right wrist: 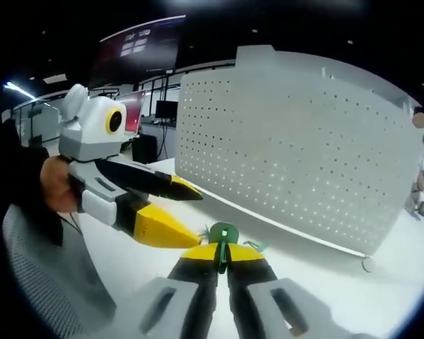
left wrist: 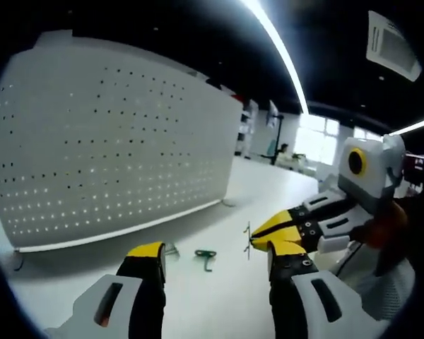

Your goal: Insert the hook assembly into the mounting plate slot until the hook locks in place.

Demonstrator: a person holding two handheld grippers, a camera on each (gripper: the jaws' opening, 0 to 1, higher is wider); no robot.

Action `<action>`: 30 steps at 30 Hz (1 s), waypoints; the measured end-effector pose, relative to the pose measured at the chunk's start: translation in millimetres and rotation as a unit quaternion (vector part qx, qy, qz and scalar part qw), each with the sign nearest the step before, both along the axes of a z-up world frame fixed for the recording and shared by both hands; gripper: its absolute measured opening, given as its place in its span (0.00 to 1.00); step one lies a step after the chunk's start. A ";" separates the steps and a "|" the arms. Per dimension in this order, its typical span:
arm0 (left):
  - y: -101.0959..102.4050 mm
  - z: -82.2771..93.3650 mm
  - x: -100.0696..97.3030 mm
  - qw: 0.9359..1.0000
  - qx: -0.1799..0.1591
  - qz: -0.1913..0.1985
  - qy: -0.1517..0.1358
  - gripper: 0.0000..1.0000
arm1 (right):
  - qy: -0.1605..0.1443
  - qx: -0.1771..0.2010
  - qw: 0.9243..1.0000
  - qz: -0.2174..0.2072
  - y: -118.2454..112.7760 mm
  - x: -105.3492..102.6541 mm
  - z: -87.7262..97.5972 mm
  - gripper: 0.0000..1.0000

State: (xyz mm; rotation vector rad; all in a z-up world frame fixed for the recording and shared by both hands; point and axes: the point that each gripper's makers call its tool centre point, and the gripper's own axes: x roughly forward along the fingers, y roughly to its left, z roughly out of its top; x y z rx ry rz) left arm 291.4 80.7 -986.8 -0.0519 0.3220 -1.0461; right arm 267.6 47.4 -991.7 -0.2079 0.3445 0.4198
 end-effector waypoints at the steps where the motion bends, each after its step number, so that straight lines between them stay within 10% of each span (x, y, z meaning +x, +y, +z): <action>1: 0.1 -0.3 0.2 1.000 0.000 0.000 0.001 0.61 | -0.001 0.001 1.000 -0.001 -0.6 0.2 0.5 0.01; 30: 0.3 -1.9 0.7 1.000 0.008 -0.001 -0.001 0.69 | -0.063 0.002 0.997 -0.049 -30.8 48.6 53.5 0.01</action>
